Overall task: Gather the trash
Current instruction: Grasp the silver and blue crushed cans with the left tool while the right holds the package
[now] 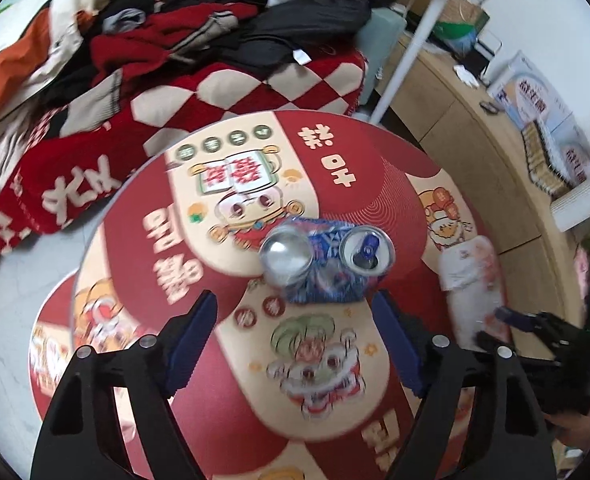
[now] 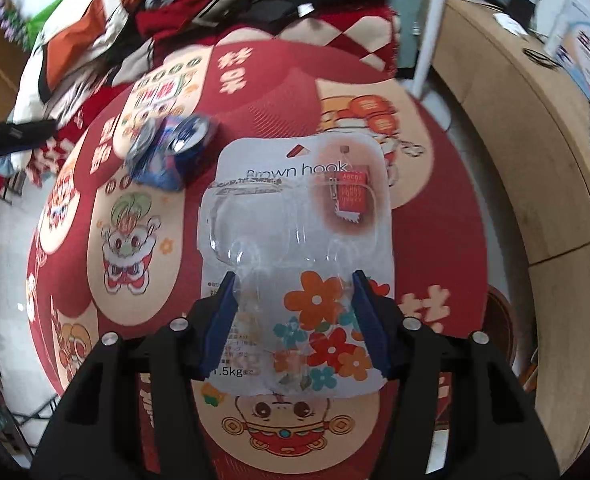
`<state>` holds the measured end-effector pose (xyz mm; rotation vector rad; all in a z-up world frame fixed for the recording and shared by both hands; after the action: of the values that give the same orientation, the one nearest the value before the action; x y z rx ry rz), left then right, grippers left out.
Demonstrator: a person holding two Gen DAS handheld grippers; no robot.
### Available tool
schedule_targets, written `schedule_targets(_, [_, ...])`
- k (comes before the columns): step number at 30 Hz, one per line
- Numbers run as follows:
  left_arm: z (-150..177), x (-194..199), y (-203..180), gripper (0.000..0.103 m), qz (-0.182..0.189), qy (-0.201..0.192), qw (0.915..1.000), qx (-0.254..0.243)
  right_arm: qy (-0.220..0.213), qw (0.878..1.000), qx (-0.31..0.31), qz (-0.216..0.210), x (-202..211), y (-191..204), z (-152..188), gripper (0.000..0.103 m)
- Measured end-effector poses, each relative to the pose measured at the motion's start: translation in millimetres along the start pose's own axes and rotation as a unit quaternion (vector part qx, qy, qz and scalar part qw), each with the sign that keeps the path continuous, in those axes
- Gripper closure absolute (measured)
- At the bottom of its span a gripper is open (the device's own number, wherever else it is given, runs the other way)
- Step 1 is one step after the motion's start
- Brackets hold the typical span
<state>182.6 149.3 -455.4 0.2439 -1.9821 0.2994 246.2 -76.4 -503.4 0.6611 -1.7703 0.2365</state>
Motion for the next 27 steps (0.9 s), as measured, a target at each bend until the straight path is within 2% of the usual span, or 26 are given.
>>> schedule_targets(4, [-11,-43,-1,0.029,-0.017,0.011,0.9997,-0.013,-0.009,1.000,-0.015,0.000,3,-14,-4,0.045])
schedule_targets(11, [-11,-86,21,0.034,-0.038,0.040,0.9981,0.026,-0.013,0.999,-0.034,0.004,10,-39,1,0.045])
schedule_targets(18, [-13,-95,23,0.035,-0.048,0.044,0.9977,0.017,-0.018,0.999,-0.050,0.004,16,-56,3,0.045])
schedule_targets(27, [-10,-103,14,0.037,-0.049,0.051,0.9975,0.007,-0.027,0.998,-0.053,-0.001,20,-55,-1,0.045])
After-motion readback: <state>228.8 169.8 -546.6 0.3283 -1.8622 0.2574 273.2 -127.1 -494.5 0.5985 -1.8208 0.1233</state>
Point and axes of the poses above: each gripper's, at about its wrist camera, not at the fingertips, and x roughly against the way its jaws point, y to its left, z to its underside, the point moved 9 cm from there along -x, roughly the way its jaws point, and after that the axes turned 12 degrees about -x, right-handed, at the moved point
